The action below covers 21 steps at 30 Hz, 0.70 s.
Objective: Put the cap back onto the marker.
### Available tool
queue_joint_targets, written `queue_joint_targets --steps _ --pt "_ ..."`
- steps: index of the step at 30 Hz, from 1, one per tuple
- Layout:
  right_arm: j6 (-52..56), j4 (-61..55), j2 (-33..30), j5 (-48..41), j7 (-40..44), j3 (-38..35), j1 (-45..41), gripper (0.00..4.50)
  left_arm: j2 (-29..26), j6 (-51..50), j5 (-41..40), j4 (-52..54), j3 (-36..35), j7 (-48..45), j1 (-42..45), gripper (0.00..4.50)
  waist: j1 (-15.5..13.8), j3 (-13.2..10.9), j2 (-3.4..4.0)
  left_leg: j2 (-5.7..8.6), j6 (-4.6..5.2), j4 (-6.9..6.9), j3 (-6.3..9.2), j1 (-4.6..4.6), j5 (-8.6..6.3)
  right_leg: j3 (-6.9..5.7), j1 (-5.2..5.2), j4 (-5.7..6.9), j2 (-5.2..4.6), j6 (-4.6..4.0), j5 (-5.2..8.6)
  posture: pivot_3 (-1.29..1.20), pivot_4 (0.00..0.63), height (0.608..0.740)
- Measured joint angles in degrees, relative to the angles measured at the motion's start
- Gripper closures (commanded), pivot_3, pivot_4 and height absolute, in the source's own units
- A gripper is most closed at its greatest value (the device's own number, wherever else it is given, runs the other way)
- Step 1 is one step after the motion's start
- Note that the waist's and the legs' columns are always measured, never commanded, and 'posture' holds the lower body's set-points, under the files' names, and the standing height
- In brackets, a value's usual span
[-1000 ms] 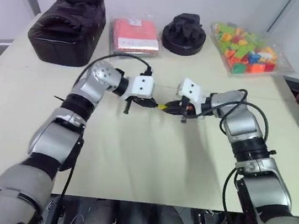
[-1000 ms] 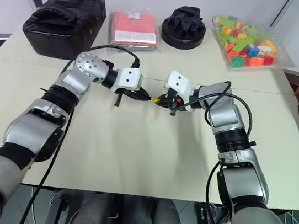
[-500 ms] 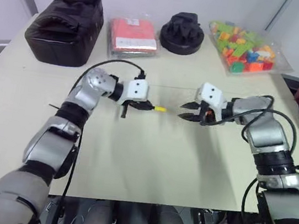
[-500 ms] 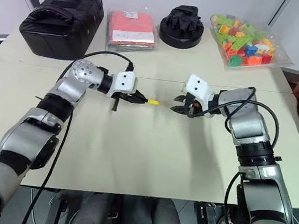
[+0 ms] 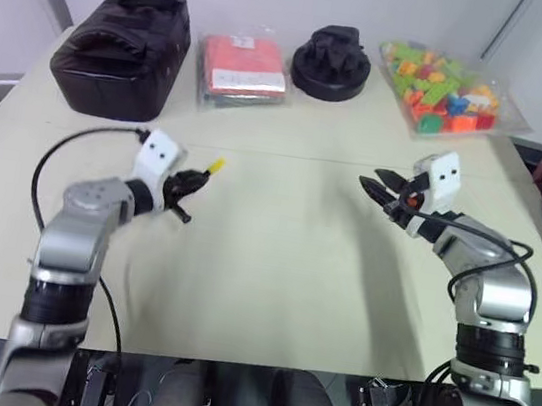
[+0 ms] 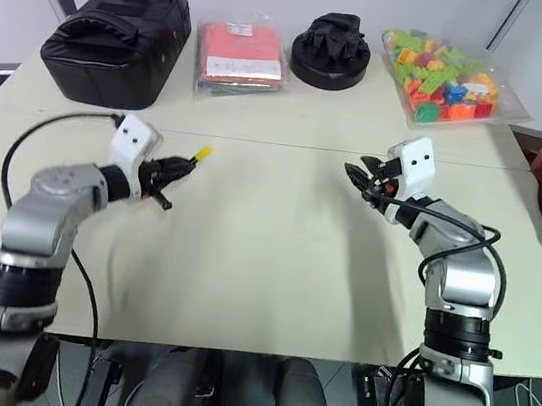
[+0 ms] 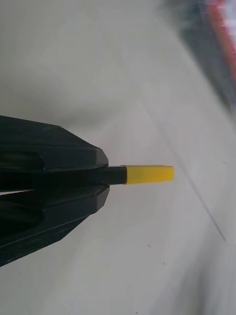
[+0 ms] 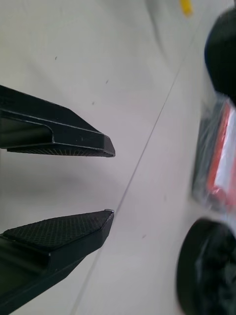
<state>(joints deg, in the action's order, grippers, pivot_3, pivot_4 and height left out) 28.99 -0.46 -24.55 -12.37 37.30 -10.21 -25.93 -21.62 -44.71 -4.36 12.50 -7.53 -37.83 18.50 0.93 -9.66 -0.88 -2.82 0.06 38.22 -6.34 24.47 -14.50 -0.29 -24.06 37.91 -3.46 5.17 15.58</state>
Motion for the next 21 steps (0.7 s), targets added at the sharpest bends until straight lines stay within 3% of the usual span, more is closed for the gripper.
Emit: queue_joint_targets --steps 4,9,14,17,21 --pt "-2.2 1.1 0.0 0.3 -2.0 0.8 -0.2 2.73 1.3 1.4 -0.7 -0.1 -0.3 4.0 -0.9 2.77 -0.3 0.0 -0.02 0.01 -0.05 0.02 0.06 -0.06 0.05 -0.01 0.03 0.09 0.0 -0.03 -0.01 0.0 0.15 0.74" --pt "-5.4 4.1 0.0 0.5 -4.3 0.9 -0.4 2.73 2.5 6.3 -3.4 -1.8 -1.1 5.5 -0.8 0.19 -0.1 0.0 -0.02 0.01 -0.04 0.01 0.05 -0.05 0.04 -0.01 0.03 0.06 -0.04 -0.03 -0.01 0.0 0.15 0.74" --pt "-8.7 5.4 -0.1 0.9 -7.4 0.0 0.0 2.73 1.9 10.4 -8.0 -3.0 -5.3 6.0 0.4 0.04 -0.1 0.0 -0.02 -0.01 -0.04 0.0 0.05 -0.05 0.04 -0.01 0.01 0.07 -0.02 -0.03 -0.01 0.0 0.15 0.74" --pt "-11.1 5.4 -0.4 0.9 -9.2 -2.0 1.7 2.73 -2.1 11.5 -10.8 -3.0 -11.1 6.8 1.8 0.04 -0.1 0.0 -0.02 -0.01 -0.04 -0.02 0.04 -0.05 0.04 -0.01 0.02 0.04 -0.02 -0.03 -0.01 0.0 0.15 0.74" --pt "-15.0 6.8 -0.4 1.1 -11.7 -3.8 7.3 2.73 -6.6 12.3 -12.7 -3.6 -16.3 6.4 -2.8 0.04 0.1 0.0 -0.01 -0.01 -0.02 -0.06 0.0 -0.05 0.03 0.0 0.03 -0.01 -0.07 -0.03 -0.01 0.0 0.15 0.74"
